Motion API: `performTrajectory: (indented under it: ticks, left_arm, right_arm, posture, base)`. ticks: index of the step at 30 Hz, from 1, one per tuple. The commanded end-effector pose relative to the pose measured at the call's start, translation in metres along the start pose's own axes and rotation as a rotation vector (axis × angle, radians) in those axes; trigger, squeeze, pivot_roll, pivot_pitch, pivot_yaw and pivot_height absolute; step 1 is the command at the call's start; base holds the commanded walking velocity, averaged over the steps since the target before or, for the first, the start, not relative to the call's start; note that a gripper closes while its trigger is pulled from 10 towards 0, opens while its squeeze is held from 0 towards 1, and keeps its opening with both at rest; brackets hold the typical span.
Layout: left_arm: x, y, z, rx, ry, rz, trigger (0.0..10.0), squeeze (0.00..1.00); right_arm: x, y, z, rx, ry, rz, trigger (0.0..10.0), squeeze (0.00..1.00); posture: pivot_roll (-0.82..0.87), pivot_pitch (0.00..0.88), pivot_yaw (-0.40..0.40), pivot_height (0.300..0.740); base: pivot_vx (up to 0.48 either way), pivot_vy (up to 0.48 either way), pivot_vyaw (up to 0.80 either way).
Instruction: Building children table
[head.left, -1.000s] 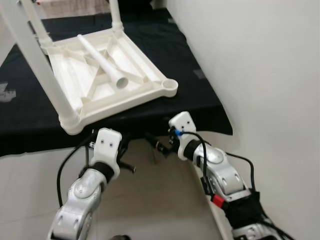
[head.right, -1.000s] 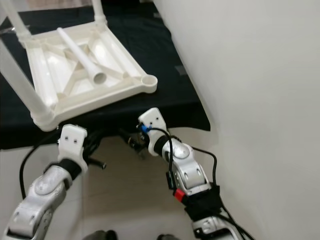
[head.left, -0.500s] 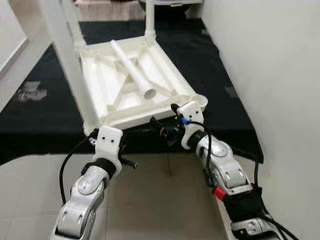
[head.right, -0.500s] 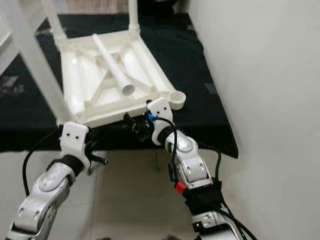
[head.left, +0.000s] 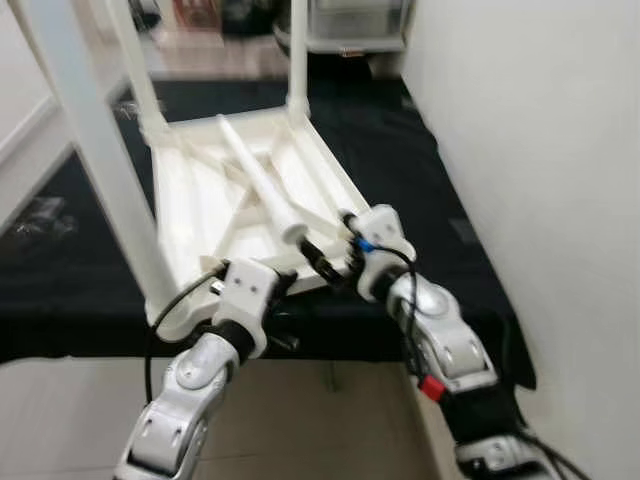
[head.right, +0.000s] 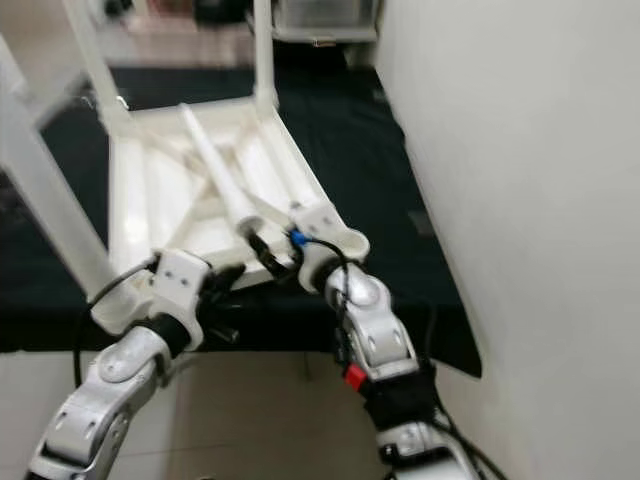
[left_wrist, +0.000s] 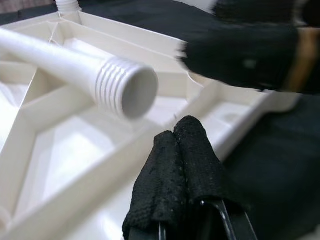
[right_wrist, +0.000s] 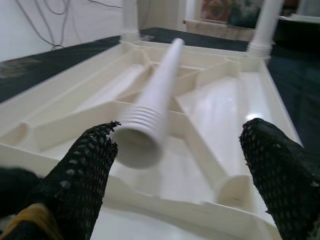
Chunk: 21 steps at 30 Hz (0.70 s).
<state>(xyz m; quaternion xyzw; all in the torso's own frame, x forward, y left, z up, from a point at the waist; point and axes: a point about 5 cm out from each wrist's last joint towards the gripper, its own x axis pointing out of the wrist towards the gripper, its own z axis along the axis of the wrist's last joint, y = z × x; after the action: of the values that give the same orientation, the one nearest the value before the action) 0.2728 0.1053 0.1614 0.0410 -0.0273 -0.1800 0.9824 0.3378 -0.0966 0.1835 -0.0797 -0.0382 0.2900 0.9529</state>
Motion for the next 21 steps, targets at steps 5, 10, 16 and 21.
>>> performTrajectory:
  ticks: [5, 10, 16, 21]
  left_arm:
    - [-0.003, 0.023, -0.003, 0.026, 0.01, 0.204, 10.0, 0.0]
    - [-0.026, 0.055, -0.01, 0.079, 0.06, 0.422, 10.0, 0.0]
    - [-0.048, 0.068, -0.018, 0.099, 0.114, 0.551, 10.0, 0.0]
    - [-0.068, 0.077, -0.025, 0.11, 0.16, 0.646, 10.0, 0.0]
  right_arm:
    - [-0.006, -0.01, -0.007, -0.018, 0.029, -0.037, 10.0, 0.0]
    - [-0.008, -0.019, -0.009, -0.043, 0.046, -0.061, 10.0, 0.0]
    - [-0.008, -0.024, -0.008, -0.052, 0.054, -0.074, 10.0, 0.0]
    - [-0.006, -0.023, -0.008, -0.054, 0.054, -0.065, 10.0, 0.0]
  posture:
    - [-0.01, 0.133, -0.018, 0.74]
    - [0.0, 0.141, -0.016, 0.74]
    - [0.0, 0.145, -0.015, 0.74]
    - [0.01, 0.152, -0.025, 0.74]
  base:
    - [0.0, 0.0, 0.0]
    - [0.0, 0.0, 0.0]
    - [0.0, 0.0, 0.0]
    - [0.0, 0.0, 0.0]
